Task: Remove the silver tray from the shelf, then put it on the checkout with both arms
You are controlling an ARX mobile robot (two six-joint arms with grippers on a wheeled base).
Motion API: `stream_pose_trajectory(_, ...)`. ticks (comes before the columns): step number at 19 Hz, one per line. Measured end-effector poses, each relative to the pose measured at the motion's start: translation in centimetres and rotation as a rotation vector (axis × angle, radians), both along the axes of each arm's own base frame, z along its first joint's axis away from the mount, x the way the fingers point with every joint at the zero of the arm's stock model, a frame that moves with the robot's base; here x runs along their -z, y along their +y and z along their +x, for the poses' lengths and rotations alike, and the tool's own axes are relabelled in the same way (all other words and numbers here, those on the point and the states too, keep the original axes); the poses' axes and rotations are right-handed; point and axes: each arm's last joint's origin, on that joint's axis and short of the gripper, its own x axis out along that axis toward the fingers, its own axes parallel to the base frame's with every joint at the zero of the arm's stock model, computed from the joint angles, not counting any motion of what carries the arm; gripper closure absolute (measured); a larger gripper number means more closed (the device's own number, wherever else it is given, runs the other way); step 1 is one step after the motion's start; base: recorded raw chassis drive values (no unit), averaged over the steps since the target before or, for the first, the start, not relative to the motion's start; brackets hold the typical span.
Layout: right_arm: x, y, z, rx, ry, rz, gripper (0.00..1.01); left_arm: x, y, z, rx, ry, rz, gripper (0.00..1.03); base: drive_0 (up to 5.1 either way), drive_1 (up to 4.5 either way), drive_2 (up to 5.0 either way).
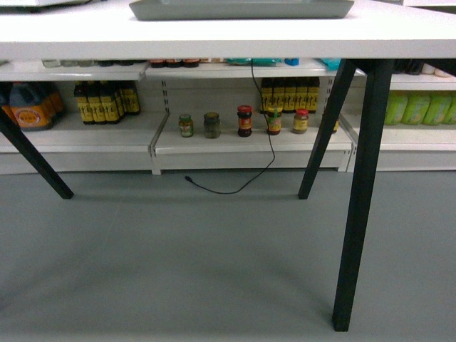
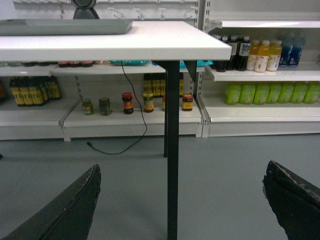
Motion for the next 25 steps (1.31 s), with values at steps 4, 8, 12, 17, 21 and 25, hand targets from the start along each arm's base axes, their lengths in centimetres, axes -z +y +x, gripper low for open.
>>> stream_pose_trajectory(4, 0.01, 0.0, 0.0, 0.0, 0.001, 0.0, 0.03, 0.0, 0.0, 0.0, 0.0, 0.0, 0.0, 0.05, 0.0, 0.0, 0.0)
stream_pose_trajectory(8, 0.01, 0.0, 0.0, -0.001, 0.002, -0.002, 0.03, 0.0, 0.0, 0.0, 0.0, 0.0, 0.0, 0.05, 0.0, 0.0, 0.0)
stream_pose_trajectory(12, 0.03, 0.0, 0.0, 0.0, 0.003, -0.002, 0.03, 0.03, 0.0, 0.0, 0.0, 0.003, 0.001, 0.05, 0.0, 0.0, 0.0)
stream_pose_trajectory(17, 0.02, 0.0, 0.0, 0.0, 0.002, -0.002, 0.03, 0.02, 0.0, 0.0, 0.0, 0.002, 0.001, 0.05, 0.0, 0.0, 0.0)
stream_pose_trajectory(21, 0.02, 0.0, 0.0, 0.0, 0.002, -0.002, 0.03, 0.02, 0.0, 0.0, 0.0, 0.002, 0.001, 0.05, 0.0, 0.0, 0.0)
stream_pose_trajectory(25, 0.02, 0.0, 0.0, 0.0, 0.002, -0.002, 0.03, 0.02, 0.0, 0.0, 0.0, 0.002, 0.001, 0.05, 0.0, 0.0, 0.0)
